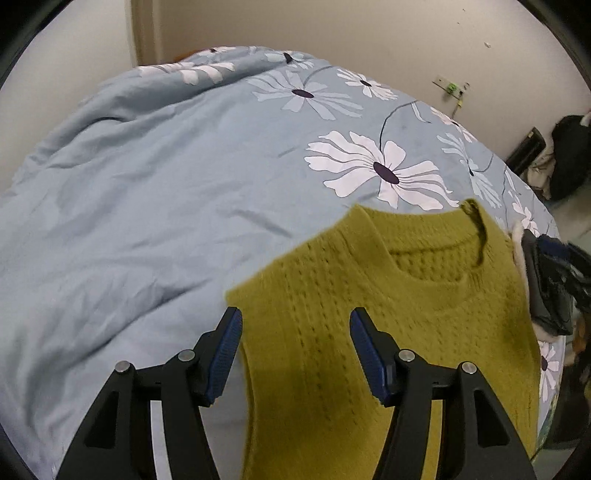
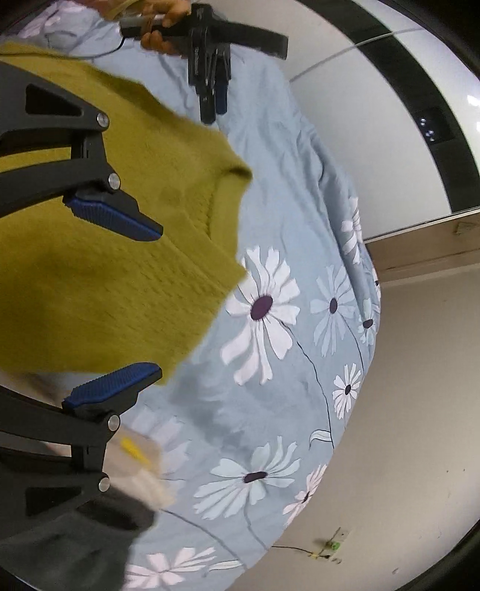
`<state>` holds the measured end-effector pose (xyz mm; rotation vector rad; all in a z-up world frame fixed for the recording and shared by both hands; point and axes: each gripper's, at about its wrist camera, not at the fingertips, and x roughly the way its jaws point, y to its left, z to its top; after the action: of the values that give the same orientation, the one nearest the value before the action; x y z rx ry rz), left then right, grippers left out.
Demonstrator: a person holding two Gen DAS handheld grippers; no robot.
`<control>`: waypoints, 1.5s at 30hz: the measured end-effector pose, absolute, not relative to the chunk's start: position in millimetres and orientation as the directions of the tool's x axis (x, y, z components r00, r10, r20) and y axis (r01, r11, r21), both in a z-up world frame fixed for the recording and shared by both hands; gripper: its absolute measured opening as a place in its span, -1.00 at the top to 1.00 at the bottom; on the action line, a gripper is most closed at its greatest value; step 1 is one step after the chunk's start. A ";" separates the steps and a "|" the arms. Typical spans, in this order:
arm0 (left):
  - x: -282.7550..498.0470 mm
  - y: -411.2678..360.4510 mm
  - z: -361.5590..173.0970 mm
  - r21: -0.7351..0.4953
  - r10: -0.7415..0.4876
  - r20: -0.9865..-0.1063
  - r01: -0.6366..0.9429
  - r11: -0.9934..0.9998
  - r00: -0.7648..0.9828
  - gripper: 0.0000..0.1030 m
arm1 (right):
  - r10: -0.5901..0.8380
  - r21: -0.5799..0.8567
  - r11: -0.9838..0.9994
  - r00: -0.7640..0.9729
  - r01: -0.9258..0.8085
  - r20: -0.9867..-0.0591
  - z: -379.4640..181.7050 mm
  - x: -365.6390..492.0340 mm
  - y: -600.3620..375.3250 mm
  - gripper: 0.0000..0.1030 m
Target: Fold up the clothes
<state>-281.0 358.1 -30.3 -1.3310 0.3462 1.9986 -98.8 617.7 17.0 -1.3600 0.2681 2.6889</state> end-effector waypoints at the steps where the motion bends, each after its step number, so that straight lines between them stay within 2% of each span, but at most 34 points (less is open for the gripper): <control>1: -286.8 359.9 -33.8 -0.150 0.406 -0.886 -0.688 -0.710 -0.225 -0.20 | 0.023 0.095 -0.980 -0.581 -0.173 -0.813 12.8 -106.8 621.7 -0.39; 6: -314.0 364.9 -49.6 -0.207 0.457 -0.871 -0.707 -0.677 -0.183 -0.20 | 0.016 0.072 -0.987 -0.524 -0.146 -0.851 -16.2 -137.9 643.4 -0.37; 13: -329.9 372.1 -83.5 -0.327 0.519 -0.852 -0.696 -0.639 -0.076 -0.20 | -0.130 0.217 -0.970 -0.520 -0.109 -0.844 -39.1 -148.0 667.9 -0.32; 16: -329.7 370.4 -87.6 -0.356 0.549 -0.833 -0.695 -0.624 -0.066 -0.20 | -0.173 0.258 -0.961 -0.518 -0.097 -0.838 -40.5 -147.6 668.7 -0.10; 19: -329.7 366.6 -89.3 -0.380 0.567 -0.822 -0.685 -0.621 -0.058 -0.18 | -0.196 0.280 -0.956 -0.518 -0.089 -0.833 -40.0 -147.2 667.1 0.03; 22: -324.1 366.6 -85.3 -0.368 0.568 -0.820 -0.693 -0.619 -0.072 0.35 | -0.212 0.303 -0.948 -0.514 -0.101 -0.831 -40.4 -145.9 667.2 0.22; 25: -316.2 368.4 -76.3 -0.309 0.549 -0.827 -0.716 -0.625 -0.122 0.61 | -0.195 0.290 -0.951 -0.514 -0.110 -0.836 -37.0 -143.1 664.4 0.47; 26: -314.1 368.2 -73.4 -0.293 0.542 -0.829 -0.719 -0.630 -0.136 0.65 | -0.183 0.277 -0.954 -0.514 -0.113 -0.838 -34.5 -141.4 663.0 0.63; 28: -311.2 366.3 -67.2 -0.277 0.534 -0.831 -0.717 -0.640 -0.155 0.71 | -0.161 0.257 -0.959 -0.516 -0.119 -0.841 -29.3 -137.8 660.4 0.71; 34: -295.5 355.6 -31.0 -0.283 0.553 -0.813 -0.706 -0.649 -0.183 0.78 | -0.103 0.189 -0.976 -0.532 -0.109 -0.841 4.8 -120.7 640.5 0.74; 45: -209.0 321.4 63.1 -0.189 0.551 -0.792 -0.753 -0.630 -0.262 0.78 | -0.031 0.109 -0.989 -0.587 -0.098 -0.809 86.5 -51.0 587.4 0.75</control>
<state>-209.0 321.4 63.1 -1.1148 0.2861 1.9750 -51.0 587.4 86.5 -1.4085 0.2210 2.7566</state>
